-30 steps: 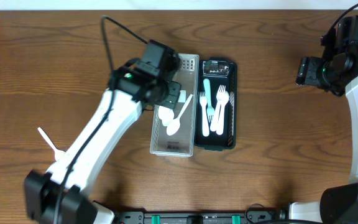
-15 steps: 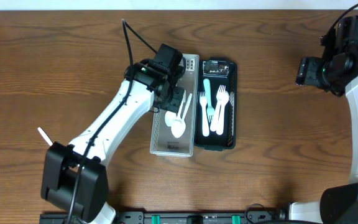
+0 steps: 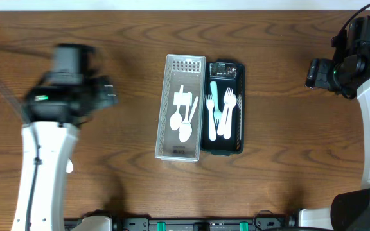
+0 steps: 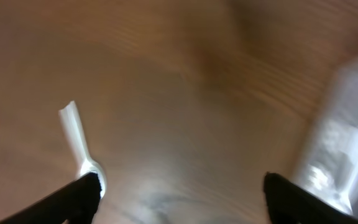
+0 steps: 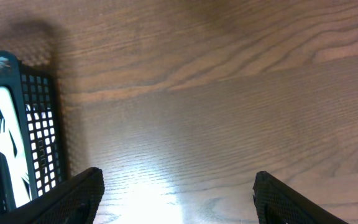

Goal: Pack container
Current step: 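Move left gripper to the last white spoon and grasp it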

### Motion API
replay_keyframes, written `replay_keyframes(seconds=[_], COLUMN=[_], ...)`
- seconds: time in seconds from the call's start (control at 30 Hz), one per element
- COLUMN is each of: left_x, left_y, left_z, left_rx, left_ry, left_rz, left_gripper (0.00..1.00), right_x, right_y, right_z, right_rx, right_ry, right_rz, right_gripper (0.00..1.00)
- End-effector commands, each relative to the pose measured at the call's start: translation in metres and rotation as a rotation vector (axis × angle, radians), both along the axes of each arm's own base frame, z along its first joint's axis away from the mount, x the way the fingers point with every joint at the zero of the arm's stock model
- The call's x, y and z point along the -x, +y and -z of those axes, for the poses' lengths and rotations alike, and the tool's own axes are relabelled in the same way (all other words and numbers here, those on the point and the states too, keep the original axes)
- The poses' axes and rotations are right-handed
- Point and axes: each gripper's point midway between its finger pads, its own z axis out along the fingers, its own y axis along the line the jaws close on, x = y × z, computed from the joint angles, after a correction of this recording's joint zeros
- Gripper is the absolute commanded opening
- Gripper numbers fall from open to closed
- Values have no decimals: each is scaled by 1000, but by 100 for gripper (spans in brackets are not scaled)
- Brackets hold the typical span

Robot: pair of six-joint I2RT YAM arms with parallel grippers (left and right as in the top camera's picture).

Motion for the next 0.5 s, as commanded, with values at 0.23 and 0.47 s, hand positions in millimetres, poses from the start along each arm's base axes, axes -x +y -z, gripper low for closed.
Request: replay_keyframes(seconds=[0.23,0.47], left_x=[51,61], left_y=[123,152], left_z=[78,147], left_rx=[199,278], left_ry=[139,264], left_rz=[-448,-527], left_gripper=[96,97], right_x=[1,1], right_y=[1,1], right_z=[4,4], right_rx=[3,3], right_ry=[14,15], right_rz=[-15,-15], right_gripper=[80,81])
